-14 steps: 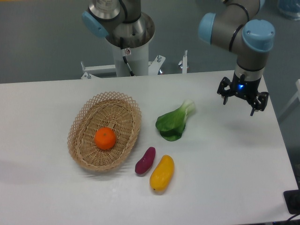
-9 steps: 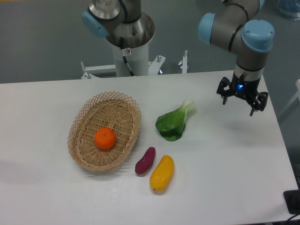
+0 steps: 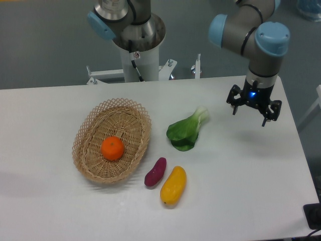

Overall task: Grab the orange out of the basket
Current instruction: 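Move the open gripper from its start pose toward the bok choy, then swing the gripper over to the wicker basket above the orange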

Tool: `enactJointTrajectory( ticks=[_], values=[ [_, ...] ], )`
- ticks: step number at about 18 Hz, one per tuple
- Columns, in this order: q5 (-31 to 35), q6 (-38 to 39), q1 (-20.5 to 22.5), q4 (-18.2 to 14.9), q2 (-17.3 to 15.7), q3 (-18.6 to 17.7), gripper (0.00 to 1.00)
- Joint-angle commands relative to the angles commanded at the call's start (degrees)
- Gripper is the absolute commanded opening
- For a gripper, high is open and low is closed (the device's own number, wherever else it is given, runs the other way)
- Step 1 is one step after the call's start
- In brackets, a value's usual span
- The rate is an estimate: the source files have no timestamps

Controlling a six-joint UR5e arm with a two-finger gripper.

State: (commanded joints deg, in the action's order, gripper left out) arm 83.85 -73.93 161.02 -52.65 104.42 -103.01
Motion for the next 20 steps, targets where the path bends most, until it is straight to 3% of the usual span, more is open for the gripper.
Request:
enactJointTrajectory(
  ticks=[6, 15, 20],
  values=[
    [0.0, 1.2, -3.9, 0.1, -1.7, -2.1, 1.00],
    [0.1, 12.6, -13.3, -0.7, -3.1, -4.1, 1.00],
    [-1.2, 17.6, -16.4, -0.6, -3.3, -4.2, 1.00]
  ],
)
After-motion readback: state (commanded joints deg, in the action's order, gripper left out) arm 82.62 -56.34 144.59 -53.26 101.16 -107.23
